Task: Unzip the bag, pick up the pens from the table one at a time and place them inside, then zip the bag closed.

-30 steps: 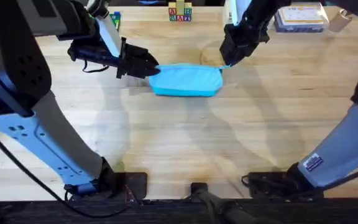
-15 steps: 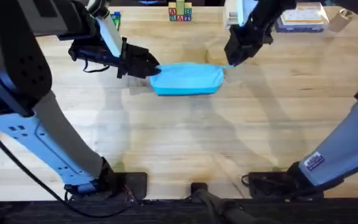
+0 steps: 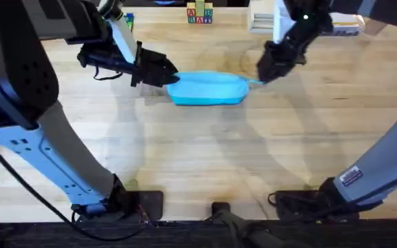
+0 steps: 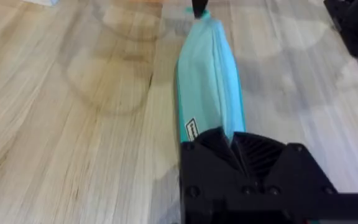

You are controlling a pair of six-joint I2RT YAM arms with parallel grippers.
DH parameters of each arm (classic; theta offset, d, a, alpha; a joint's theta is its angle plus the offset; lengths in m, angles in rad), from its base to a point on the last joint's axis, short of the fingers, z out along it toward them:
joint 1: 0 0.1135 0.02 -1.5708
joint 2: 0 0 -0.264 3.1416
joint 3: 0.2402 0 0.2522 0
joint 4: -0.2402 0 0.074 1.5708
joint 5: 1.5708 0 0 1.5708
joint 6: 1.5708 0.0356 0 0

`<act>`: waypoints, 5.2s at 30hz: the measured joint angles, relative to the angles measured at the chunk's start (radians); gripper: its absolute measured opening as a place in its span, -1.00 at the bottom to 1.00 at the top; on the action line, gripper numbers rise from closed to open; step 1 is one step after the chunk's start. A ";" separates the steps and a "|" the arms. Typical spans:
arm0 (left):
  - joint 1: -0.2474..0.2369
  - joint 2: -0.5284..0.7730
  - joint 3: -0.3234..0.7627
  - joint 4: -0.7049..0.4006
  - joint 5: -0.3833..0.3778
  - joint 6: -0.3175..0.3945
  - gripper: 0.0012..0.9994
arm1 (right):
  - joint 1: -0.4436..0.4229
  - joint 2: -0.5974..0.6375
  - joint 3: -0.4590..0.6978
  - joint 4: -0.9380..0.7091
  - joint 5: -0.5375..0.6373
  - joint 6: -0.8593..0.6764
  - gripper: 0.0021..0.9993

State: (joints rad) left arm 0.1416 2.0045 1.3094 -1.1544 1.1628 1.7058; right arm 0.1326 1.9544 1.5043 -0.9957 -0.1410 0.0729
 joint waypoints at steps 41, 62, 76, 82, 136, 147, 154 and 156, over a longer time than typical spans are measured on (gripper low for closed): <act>0.014 0.000 0.000 -0.001 -0.010 0.000 -0.92 | -0.064 -0.418 -0.027 -0.026 0.204 -0.076 -0.94; 0.014 0.000 0.000 -0.001 -0.011 0.000 -0.92 | 0.328 -0.861 -0.027 -0.236 0.196 0.008 1.00; 0.014 0.000 0.000 -0.001 -0.011 0.000 -0.92 | 0.483 -0.982 -0.241 -0.115 0.206 0.154 1.00; 0.014 0.000 0.000 -0.001 -0.011 0.000 -0.92 | 0.483 -1.013 -0.291 -0.084 0.208 0.170 1.00; 0.047 -0.080 0.144 -0.217 -0.182 -0.001 0.99 | 0.483 -1.012 -0.292 -0.081 0.223 0.182 1.00; 0.047 -0.281 0.155 -0.336 -0.284 -0.019 1.00 | 0.483 -1.013 -0.292 -0.081 0.223 0.182 1.00; 0.047 -0.385 0.155 -0.410 -0.335 -0.097 1.00 | 0.483 -1.013 -0.292 -0.081 0.223 0.182 1.00; 0.047 -0.418 0.155 -0.409 -0.356 -0.146 1.00 | 0.483 -1.013 -0.292 -0.081 0.223 0.182 1.00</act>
State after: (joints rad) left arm 0.1886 1.5863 1.4643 -1.5639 0.8072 1.5601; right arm 0.6151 0.9417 1.2125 -1.0771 0.0823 0.2550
